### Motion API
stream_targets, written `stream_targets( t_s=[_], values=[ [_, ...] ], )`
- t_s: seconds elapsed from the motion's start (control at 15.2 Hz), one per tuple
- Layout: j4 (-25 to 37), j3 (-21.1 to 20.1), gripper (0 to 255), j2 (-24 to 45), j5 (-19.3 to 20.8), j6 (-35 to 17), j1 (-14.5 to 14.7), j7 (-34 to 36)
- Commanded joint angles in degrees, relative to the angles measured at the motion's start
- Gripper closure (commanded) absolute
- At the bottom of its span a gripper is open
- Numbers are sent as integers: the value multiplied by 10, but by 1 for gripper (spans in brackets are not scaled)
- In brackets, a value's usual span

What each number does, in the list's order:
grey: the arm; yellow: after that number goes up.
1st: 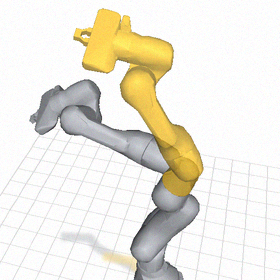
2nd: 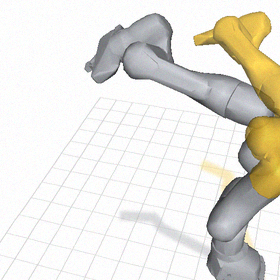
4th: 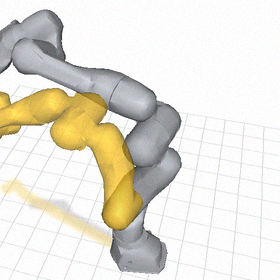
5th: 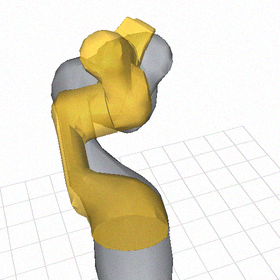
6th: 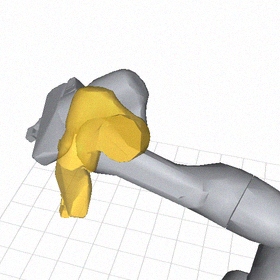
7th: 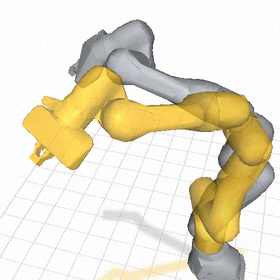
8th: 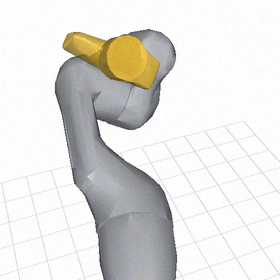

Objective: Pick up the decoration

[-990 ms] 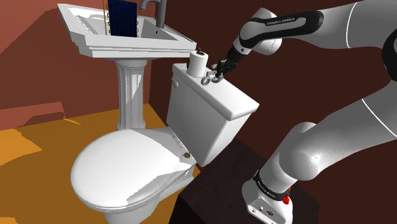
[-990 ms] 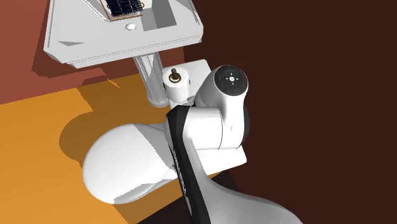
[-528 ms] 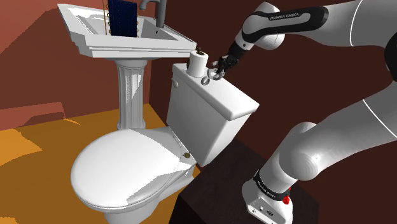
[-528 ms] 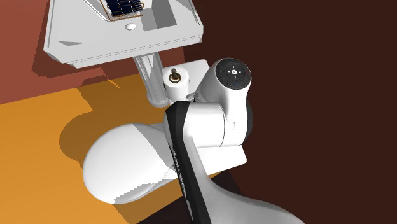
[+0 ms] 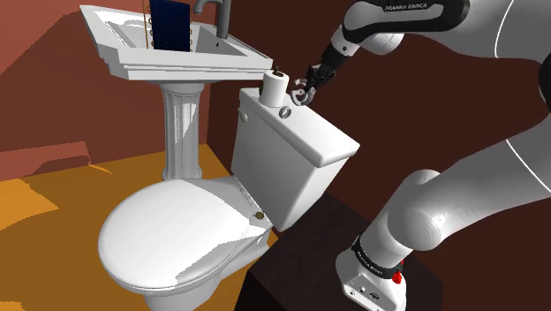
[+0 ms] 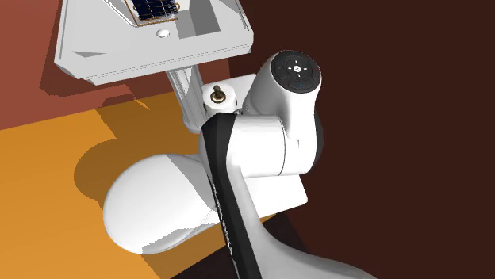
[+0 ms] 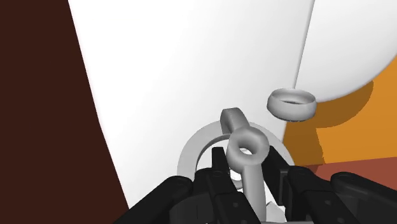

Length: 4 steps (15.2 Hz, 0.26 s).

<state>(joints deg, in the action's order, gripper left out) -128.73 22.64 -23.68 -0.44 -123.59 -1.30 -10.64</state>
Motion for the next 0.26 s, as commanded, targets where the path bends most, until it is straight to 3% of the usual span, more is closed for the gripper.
stream_targets(
  t_s=[0.0, 0.2],
  values=[
    [16, -1, 255, -1, 0, 17, 0, 2],
    [24, -2, 255, -1, 1, 26, 0, 3]
  ],
)
